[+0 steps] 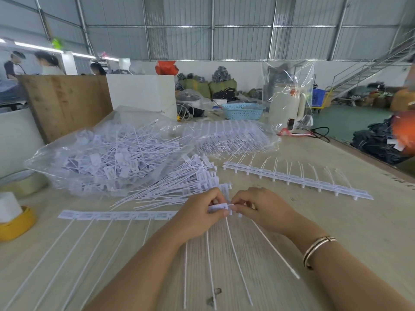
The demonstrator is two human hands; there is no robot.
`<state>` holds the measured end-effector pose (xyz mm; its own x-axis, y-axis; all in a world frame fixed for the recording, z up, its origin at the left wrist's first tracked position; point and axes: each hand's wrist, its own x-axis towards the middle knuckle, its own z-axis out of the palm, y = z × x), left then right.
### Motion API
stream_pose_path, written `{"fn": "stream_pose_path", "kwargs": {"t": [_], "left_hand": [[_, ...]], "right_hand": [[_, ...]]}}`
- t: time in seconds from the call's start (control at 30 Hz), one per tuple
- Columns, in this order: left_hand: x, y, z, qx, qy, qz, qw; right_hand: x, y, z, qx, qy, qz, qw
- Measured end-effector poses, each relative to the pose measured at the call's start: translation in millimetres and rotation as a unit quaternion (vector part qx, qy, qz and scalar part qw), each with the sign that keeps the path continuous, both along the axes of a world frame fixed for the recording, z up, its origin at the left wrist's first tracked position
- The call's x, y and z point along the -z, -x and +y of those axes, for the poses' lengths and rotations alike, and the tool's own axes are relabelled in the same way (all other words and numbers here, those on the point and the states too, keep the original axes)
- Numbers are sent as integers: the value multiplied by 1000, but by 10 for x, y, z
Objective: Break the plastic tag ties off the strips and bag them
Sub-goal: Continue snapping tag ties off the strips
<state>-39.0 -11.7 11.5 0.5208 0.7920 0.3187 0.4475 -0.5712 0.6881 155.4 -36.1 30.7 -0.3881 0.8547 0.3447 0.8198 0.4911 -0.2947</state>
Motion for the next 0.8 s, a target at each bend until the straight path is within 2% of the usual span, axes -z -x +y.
{"fn": "stream_pose_path", "kwargs": {"t": [0.33, 0.5, 0.57, 0.8], "left_hand": [[-8, -17, 24, 2, 1, -23, 1000], [-58, 24, -23, -19, 3, -90, 996], [-63, 26, -44, -15, -7, -79, 997], [14, 22, 1, -62, -39, 68, 995]], "right_hand": [[62, 61, 6, -28, 128, 206, 970], [80, -133, 85, 23, 145, 335, 931], [68, -222, 68, 3, 164, 309, 937], [107, -73, 77, -13, 184, 149, 972]]}}
